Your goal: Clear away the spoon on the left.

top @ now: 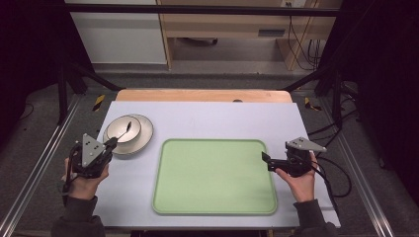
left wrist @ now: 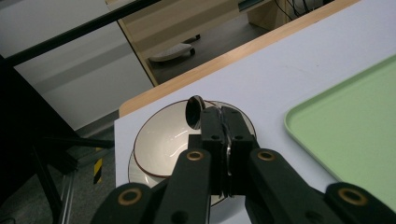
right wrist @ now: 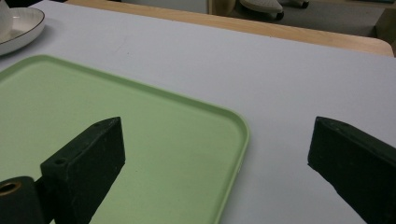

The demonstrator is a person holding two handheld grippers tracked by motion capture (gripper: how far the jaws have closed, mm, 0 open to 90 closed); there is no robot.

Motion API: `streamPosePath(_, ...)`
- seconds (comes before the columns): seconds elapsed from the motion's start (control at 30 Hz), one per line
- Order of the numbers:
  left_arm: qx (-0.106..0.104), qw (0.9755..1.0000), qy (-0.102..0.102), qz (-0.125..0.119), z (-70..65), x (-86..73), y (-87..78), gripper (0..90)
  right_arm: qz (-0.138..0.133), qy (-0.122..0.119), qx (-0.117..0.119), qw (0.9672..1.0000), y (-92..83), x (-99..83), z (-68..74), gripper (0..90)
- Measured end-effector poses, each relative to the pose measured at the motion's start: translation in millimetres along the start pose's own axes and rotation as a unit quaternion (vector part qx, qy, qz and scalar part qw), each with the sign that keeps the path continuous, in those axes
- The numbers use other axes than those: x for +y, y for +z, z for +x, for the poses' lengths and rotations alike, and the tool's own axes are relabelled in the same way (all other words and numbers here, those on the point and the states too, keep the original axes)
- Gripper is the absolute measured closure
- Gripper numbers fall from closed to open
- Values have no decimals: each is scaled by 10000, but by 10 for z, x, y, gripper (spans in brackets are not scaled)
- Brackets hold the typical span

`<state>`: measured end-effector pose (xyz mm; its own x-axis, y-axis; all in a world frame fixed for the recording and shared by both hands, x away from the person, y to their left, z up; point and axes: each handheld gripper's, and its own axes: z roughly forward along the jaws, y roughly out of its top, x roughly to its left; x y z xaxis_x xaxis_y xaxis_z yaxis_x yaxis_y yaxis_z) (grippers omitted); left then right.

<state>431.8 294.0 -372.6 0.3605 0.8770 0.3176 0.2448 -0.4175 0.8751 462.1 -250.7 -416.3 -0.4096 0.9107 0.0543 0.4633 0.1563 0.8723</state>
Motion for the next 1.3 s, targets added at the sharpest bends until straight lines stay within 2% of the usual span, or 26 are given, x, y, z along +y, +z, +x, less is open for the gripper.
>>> streamPosePath(0.83, -205, 9989, 355, -247, -244, 163, -133, 888, 17, -7, -4, 10000, -5, 1, -3, 41)
streamPosePath(1.2, -376, 9975, 529, -265, -385, 201, -130, 888, 26, -20, -15, 10000, -8, 1, -6, 41)
streamPosePath(1.3, -427, 9966, 652, -268, -416, 211, -119, 888, 27, -25, -9, 10000, -8, 1, -7, 41)
